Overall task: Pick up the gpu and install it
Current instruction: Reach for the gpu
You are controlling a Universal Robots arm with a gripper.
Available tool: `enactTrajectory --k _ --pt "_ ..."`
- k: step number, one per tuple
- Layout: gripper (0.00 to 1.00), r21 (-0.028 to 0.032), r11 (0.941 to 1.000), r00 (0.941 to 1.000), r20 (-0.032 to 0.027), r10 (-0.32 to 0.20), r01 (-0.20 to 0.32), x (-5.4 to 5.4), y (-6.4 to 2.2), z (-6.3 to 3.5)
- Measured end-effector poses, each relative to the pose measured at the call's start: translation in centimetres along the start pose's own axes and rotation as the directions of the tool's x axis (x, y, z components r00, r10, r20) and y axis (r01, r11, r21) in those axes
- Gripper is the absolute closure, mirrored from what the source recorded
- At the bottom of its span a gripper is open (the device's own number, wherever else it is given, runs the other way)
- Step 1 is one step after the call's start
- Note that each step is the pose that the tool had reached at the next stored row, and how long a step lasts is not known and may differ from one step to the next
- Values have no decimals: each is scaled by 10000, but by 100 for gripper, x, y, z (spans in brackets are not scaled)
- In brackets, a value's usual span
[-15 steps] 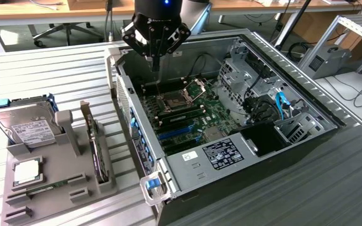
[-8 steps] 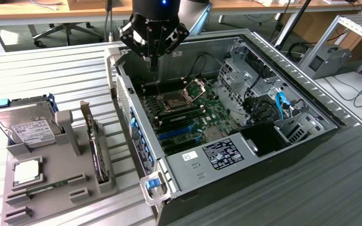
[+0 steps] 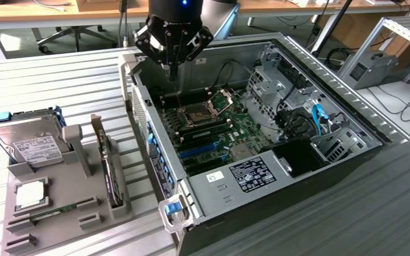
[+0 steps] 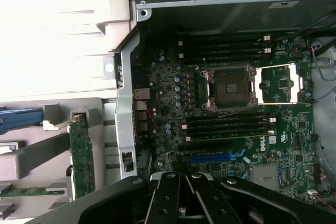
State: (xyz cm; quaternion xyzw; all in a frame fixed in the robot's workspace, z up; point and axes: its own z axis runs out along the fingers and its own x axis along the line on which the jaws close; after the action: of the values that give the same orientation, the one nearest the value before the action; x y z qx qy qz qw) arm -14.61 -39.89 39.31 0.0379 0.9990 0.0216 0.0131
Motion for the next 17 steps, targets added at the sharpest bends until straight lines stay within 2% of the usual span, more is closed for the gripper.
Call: enactTrajectory --k 17 --pt "89 0 10000 10000 0 0 0 43 -3 1"
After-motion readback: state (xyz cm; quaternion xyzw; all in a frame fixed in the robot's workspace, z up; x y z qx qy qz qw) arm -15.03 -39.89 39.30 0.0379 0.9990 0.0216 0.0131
